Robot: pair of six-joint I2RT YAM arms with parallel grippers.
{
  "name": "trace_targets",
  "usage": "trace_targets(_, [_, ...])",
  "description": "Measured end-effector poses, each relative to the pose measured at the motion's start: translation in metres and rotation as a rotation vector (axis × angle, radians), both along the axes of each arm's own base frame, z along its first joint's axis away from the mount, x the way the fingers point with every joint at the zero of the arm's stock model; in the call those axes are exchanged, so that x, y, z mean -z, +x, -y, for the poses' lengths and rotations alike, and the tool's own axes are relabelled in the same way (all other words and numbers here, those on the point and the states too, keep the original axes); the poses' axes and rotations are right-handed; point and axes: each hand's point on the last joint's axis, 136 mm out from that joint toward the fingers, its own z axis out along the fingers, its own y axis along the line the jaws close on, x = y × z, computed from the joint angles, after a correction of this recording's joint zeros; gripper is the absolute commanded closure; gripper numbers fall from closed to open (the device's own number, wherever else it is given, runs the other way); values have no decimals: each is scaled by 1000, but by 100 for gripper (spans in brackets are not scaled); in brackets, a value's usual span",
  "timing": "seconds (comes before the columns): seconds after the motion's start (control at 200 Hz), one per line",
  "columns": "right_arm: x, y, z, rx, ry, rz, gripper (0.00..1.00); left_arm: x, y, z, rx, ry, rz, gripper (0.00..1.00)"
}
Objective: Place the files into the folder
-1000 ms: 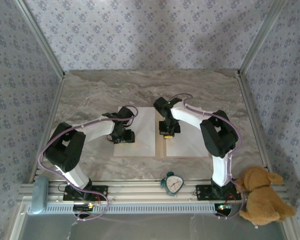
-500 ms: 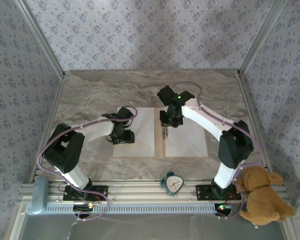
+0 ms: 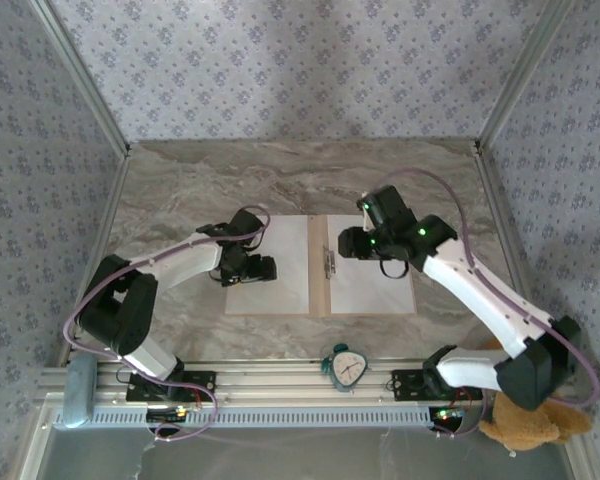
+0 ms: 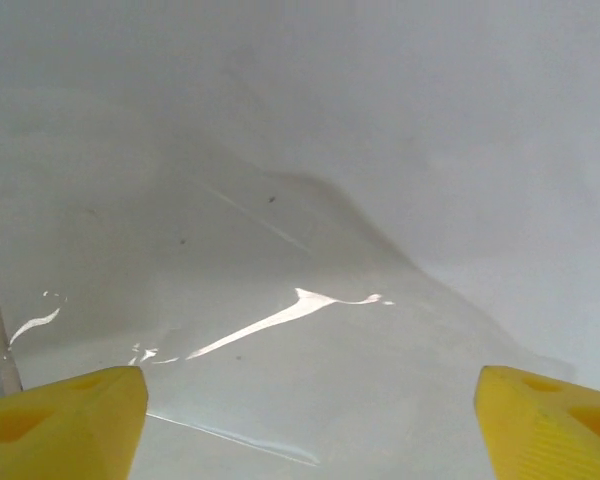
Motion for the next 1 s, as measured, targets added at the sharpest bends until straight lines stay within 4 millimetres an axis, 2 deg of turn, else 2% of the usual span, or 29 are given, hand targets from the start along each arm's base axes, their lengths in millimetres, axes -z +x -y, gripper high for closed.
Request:
trace_targets(0.08, [9,-6,16,23,20,11,45,-16,6,5,-6,-36,45,0])
trace_targets(0.265, [25,-10,51,112,56,32,34,-56,14,8,-9,-105,164,0])
trace_targets(0.455, [52,-15,80,194,75,3,24,-76,17,-2,-50,-109,243,0])
trace_targets(0.585, [73,-19,94,245,100,-44,23,-75,7,-21,-120,-115,260,0])
trace_targets(0.7, [86,-20,101,276,138,-75,24,-64,-6,-37,-178,-122,255,0])
trace_targets(0.999, [105,-17,103,296,216,-140,25,-31,-29,-45,-215,-87,147,0])
